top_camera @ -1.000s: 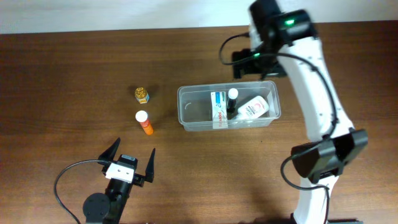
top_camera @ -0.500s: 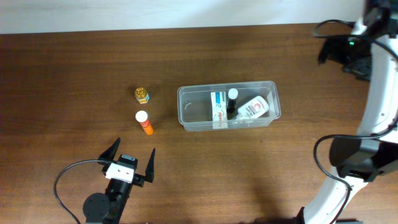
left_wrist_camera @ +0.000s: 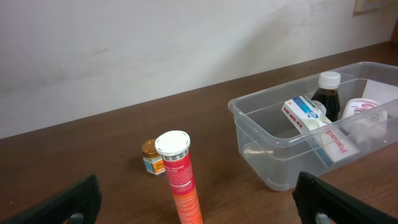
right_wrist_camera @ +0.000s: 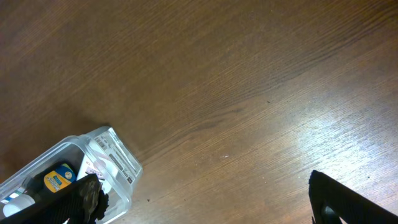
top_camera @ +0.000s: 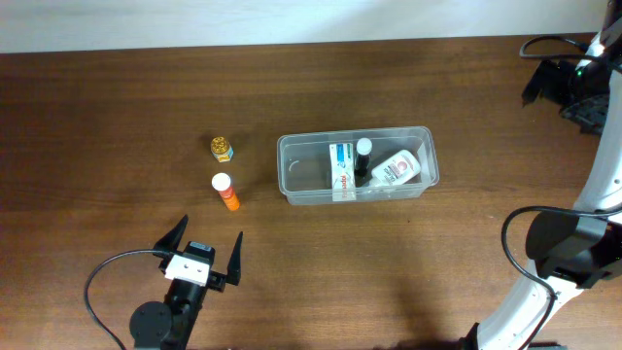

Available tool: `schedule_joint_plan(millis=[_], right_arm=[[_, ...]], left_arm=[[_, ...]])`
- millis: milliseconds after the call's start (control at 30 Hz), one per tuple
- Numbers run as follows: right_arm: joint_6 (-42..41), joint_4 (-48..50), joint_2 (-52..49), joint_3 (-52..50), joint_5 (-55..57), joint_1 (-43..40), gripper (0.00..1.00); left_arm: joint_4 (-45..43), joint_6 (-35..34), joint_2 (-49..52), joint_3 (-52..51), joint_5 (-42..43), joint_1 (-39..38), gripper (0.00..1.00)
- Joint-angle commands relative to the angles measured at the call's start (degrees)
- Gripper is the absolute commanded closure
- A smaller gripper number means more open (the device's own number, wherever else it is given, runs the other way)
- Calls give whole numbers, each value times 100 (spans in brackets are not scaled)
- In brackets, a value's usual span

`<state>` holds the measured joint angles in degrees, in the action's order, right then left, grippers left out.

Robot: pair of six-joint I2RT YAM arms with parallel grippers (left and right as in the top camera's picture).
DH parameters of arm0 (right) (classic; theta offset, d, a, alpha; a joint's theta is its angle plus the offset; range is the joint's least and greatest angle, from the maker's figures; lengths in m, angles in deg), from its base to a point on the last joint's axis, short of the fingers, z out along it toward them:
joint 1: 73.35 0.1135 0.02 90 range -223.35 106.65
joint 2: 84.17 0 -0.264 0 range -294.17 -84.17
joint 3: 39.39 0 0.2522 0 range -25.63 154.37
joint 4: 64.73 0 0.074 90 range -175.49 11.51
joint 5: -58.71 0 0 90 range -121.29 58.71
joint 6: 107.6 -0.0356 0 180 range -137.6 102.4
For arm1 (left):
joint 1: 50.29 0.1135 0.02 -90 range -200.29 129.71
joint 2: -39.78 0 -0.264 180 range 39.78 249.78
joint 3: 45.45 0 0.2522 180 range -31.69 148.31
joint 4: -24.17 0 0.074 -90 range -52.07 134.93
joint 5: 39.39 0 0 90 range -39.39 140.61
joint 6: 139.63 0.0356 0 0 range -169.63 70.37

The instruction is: Pack container

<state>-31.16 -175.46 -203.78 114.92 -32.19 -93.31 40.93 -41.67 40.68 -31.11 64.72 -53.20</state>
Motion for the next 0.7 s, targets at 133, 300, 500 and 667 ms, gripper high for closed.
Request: schedule_joint_plan(millis=[133,300,500,667], right_arm=[[-46,-31,118,-20,-9,-31,2],[-46,-31,118,-20,-9,-31,2],[-46,-31,118,-20,-9,-31,2],[-46,-31,118,-20,-9,-31,2]], left_arm=[[48,72,-13,-7,-42,31,1],[48,72,-13,-7,-39,31,1],[48,72,-13,-7,-39,31,1],[17,70,-13,-4,227,31,1]])
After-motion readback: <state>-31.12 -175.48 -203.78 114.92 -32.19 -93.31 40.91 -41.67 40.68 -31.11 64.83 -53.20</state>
